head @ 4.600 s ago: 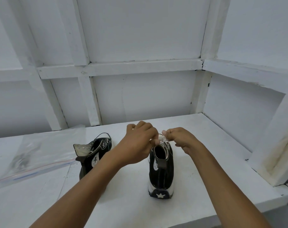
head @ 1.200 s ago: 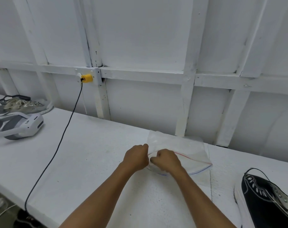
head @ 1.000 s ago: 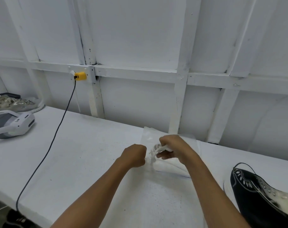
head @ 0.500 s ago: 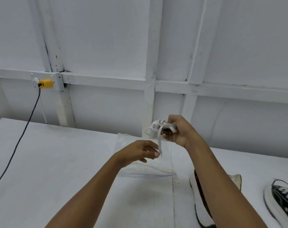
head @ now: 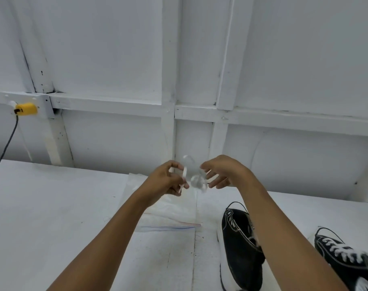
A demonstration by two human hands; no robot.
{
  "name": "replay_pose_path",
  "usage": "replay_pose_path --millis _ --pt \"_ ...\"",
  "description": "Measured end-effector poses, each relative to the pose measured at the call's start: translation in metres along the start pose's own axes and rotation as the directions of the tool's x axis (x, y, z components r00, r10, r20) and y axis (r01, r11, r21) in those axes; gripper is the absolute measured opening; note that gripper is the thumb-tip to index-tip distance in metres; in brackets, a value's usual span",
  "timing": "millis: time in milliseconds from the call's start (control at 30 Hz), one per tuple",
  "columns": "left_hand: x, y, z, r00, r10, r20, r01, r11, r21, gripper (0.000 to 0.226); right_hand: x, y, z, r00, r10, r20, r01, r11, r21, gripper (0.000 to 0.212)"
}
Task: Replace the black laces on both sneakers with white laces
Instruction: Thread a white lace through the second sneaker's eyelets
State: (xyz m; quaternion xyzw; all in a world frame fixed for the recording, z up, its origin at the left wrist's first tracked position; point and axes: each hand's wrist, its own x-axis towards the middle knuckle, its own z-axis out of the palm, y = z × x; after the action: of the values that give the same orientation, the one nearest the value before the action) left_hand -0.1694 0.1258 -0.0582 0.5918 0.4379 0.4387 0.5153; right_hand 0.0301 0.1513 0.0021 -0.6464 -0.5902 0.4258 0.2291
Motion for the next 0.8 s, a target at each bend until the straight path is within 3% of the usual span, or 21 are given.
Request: replay_pose_path --millis 133,267,333,400,467,533,667,800 --pt "0.012 0.007 0.013 0.998 0.027 -0.064 -0.026 1.000 0.009 0.018 0.007 0.020 -0.015 0.999 0.032 0.034 -0.028 0.992 -0.121 0.024" --pt "0.021 0.004 0.030 1.000 0.024 -0.002 -0.024 1.000 -0.007 0.025 0.006 0.046 -0.033 0.997 0.043 0.061 -0.032 0.987 -0.159 0.019" --pt "0.030 0.001 0.042 0.998 0.069 -0.006 -0.067 0.975 0.212 0.016 0.006 0.061 -0.043 0.996 0.058 0.069 -0.044 0.982 -0.186 0.015" --pt "0.039 -0.001 0.055 0.992 0.128 0.012 -0.117 0.859 0.498 0.008 0.006 0.076 -0.052 0.994 0.072 0.080 -0.054 0.976 -0.210 0.015" --pt "0.047 -0.006 0.065 0.988 0.144 0.058 -0.147 0.746 0.649 0.013 0.006 0.087 -0.056 0.993 0.078 0.088 -0.056 0.971 -0.233 0.020" --pt "0.054 -0.010 0.076 0.991 0.079 0.104 -0.128 0.736 0.665 0.014 0.006 0.097 -0.058 0.993 0.078 0.089 -0.053 0.964 -0.260 0.021" --pt "0.063 -0.024 0.095 0.979 -0.125 0.163 0.008 0.818 0.575 0.009 0.010 0.121 -0.057 0.994 0.072 0.079 -0.045 0.953 -0.300 0.018" --pt "0.067 -0.034 0.100 0.966 -0.205 0.158 0.050 0.747 0.663 0.010 0.013 0.137 -0.052 0.999 -0.003 0.054 0.018 0.960 -0.279 0.011"
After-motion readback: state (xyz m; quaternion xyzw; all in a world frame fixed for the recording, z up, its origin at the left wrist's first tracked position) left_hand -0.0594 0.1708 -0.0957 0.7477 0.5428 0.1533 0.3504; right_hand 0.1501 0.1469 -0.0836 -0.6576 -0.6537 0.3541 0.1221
